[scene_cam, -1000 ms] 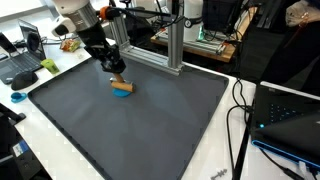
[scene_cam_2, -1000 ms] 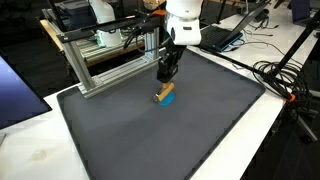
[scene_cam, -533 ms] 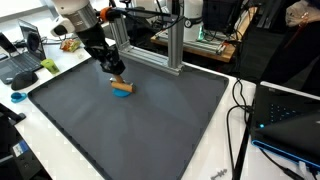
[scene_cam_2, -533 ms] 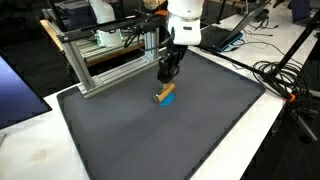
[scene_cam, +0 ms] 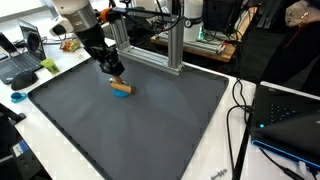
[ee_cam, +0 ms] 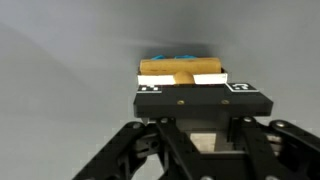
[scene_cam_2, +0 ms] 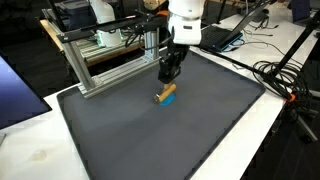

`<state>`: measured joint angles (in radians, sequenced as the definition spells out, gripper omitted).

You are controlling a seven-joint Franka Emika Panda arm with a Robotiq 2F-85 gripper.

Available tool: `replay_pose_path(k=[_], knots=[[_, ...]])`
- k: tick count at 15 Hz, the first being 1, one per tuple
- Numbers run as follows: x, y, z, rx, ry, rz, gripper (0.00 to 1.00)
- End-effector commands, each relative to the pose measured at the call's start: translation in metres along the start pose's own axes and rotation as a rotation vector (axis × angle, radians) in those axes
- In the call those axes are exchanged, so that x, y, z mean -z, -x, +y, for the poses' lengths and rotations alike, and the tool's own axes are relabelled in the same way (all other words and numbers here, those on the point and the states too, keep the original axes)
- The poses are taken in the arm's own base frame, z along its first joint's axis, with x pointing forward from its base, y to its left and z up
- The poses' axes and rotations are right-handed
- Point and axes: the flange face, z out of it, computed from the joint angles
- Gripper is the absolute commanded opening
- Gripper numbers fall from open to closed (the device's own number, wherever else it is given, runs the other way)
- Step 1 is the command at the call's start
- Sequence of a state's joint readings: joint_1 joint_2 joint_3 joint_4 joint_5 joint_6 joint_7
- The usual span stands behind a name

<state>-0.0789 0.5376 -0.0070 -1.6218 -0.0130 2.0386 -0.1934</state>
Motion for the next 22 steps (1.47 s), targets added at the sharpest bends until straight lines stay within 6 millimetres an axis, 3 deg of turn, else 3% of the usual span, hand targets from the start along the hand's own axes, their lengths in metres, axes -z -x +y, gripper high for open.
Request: replay_pose_path(k=[1,16,22], knots=[[-0.022,-0.01,-0.004,-0.029,0.015,0.026,0.22],[-0.021,-0.02,-0.008,-0.027,0.032,0.074,0.22],[-0.03,-0.015,-0.008,-0.007,0.008,0.011,0.22]])
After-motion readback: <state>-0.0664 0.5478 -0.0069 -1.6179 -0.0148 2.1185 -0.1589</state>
